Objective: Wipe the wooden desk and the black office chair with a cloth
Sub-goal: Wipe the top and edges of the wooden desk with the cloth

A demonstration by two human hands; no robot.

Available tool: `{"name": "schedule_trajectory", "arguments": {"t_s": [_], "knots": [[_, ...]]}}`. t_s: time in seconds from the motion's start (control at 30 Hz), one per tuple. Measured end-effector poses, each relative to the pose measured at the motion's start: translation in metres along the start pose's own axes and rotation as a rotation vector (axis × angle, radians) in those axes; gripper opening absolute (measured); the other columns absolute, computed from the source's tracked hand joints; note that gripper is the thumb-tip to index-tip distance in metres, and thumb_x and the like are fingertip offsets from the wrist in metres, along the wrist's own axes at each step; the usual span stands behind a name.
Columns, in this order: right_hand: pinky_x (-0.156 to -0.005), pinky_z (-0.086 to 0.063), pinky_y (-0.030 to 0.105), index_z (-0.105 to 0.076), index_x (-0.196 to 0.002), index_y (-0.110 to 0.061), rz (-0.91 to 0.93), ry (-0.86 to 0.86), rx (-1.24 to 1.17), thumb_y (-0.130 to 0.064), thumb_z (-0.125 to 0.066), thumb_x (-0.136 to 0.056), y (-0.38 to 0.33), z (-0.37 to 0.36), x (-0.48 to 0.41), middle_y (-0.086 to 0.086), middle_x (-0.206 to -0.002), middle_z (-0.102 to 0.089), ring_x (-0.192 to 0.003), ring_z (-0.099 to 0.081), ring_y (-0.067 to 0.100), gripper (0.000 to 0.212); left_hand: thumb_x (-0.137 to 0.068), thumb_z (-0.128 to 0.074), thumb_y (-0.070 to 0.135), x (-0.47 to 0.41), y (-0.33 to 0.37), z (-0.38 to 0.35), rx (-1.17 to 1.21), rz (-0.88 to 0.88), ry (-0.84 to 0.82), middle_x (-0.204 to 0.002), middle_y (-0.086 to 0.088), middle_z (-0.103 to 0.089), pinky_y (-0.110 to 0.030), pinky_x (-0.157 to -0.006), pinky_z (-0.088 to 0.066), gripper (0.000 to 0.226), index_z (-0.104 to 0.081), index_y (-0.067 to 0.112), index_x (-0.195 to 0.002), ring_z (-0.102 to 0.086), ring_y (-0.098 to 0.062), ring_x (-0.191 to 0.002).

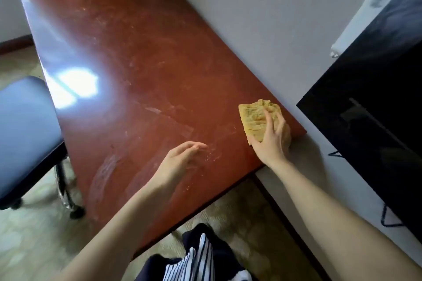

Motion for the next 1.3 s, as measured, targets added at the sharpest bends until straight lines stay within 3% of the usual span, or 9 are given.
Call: {"name": "schedule_trajectory", "arguments": {"t_s": [0.13,0.3,0.53,0.67,0.93,1.0,1.17,1.27,1.3], "knots": [[-0.115,-0.002,0.050,0.004,-0.150,-0.031,-0.024,-0.123,0.247,-0.063,-0.044,-0.088,0.001,-0.019,-0.027,0.009,-0.157,0.015,-0.144,0.006,0.034,0.085,-0.098,-0.045,0.015,0.001,-0.006,-0.002,0.059,0.030,0.031,-0.095,0.000,-0.071,-0.017,-0.068,-0.049,0.022,-0.066,0.012,-0.099,-0.065,-0.003,-0.073],[-0.114,-0.011,0.052,-0.005,-0.151,-0.031,-0.063,-0.131,0.369,-0.065,-0.028,-0.091,-0.006,-0.038,-0.020,0.009,-0.159,-0.002,-0.144,-0.002,0.034,0.072,-0.098,-0.044,0.013,0.009,-0.016,0.011,0.087,0.029,0.045,-0.094,-0.004,-0.071,-0.014,-0.065,-0.049,0.023,-0.066,0.007,-0.101,-0.062,-0.008,-0.074],[-0.110,-0.021,0.051,-0.032,-0.145,-0.030,0.000,-0.076,0.375,-0.045,-0.037,-0.098,-0.016,-0.040,0.013,0.008,-0.155,-0.024,-0.140,-0.019,0.034,0.050,-0.099,-0.043,0.016,0.015,-0.023,0.031,0.008,0.046,0.048,-0.097,0.002,-0.072,-0.018,-0.071,-0.047,0.025,-0.067,0.016,-0.098,-0.063,-0.003,-0.074],[-0.109,-0.026,0.049,-0.045,-0.138,-0.027,0.037,-0.070,0.327,-0.037,-0.041,-0.098,-0.026,-0.046,0.043,0.006,-0.150,-0.034,-0.135,-0.026,0.033,0.041,-0.099,-0.042,0.012,0.019,-0.025,0.032,-0.021,0.051,0.033,-0.094,0.000,-0.069,-0.011,-0.061,-0.046,0.024,-0.065,0.008,-0.103,-0.059,0.001,-0.065],[-0.097,-0.038,0.051,-0.062,-0.121,-0.020,0.178,-0.071,0.280,-0.032,-0.057,-0.091,-0.065,-0.064,0.131,0.010,-0.133,-0.055,-0.121,-0.044,0.035,0.033,-0.098,-0.042,0.006,0.035,-0.045,0.046,-0.029,0.074,0.085,-0.094,-0.006,-0.065,-0.020,-0.063,-0.041,0.023,-0.063,0.003,-0.105,-0.053,-0.014,-0.077],[-0.093,-0.042,0.051,-0.065,-0.116,-0.020,0.211,-0.093,0.267,-0.031,-0.063,-0.088,-0.076,-0.068,0.152,0.010,-0.128,-0.059,-0.116,-0.050,0.036,0.030,-0.098,-0.041,0.006,0.037,-0.050,0.053,-0.054,0.069,0.099,-0.094,-0.007,-0.065,-0.015,-0.061,-0.043,0.023,-0.063,0.003,-0.105,-0.053,-0.014,-0.077],[-0.083,-0.052,0.047,-0.071,-0.098,-0.020,0.497,-0.111,0.256,-0.030,-0.077,-0.074,-0.111,-0.076,0.199,0.005,-0.105,-0.069,-0.101,-0.064,0.035,0.027,-0.097,-0.043,0.005,0.041,-0.060,0.060,-0.041,0.069,0.120,-0.094,-0.010,-0.066,-0.016,-0.064,-0.046,0.021,-0.063,0.003,-0.101,-0.057,-0.014,-0.077],[-0.093,-0.046,0.042,-0.067,-0.111,-0.024,0.588,-0.212,0.229,-0.036,-0.064,-0.086,-0.119,-0.083,0.210,0.002,-0.115,-0.065,-0.111,-0.059,0.031,0.029,-0.097,-0.044,0.006,0.042,-0.064,0.061,-0.062,0.076,0.127,-0.097,-0.010,-0.067,-0.021,-0.069,-0.044,0.020,-0.064,0.006,-0.101,-0.056,-0.016,-0.081],[-0.092,-0.047,0.041,-0.069,-0.109,-0.024,0.619,-0.187,0.212,-0.032,-0.069,-0.083,-0.120,-0.078,0.209,0.001,-0.111,-0.067,-0.107,-0.061,0.029,0.027,-0.096,-0.045,0.007,0.042,-0.063,0.062,-0.077,0.070,0.130,-0.098,-0.009,-0.068,-0.021,-0.070,-0.045,0.020,-0.065,0.007,-0.100,-0.057,-0.016,-0.082]]}}
Point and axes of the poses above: each hand's wrist, its own x-axis away from the middle knuckle, its own z-axis out of the back of the hand, y = z × x, the point moved 8 cm from there along -x, towards the middle knuckle
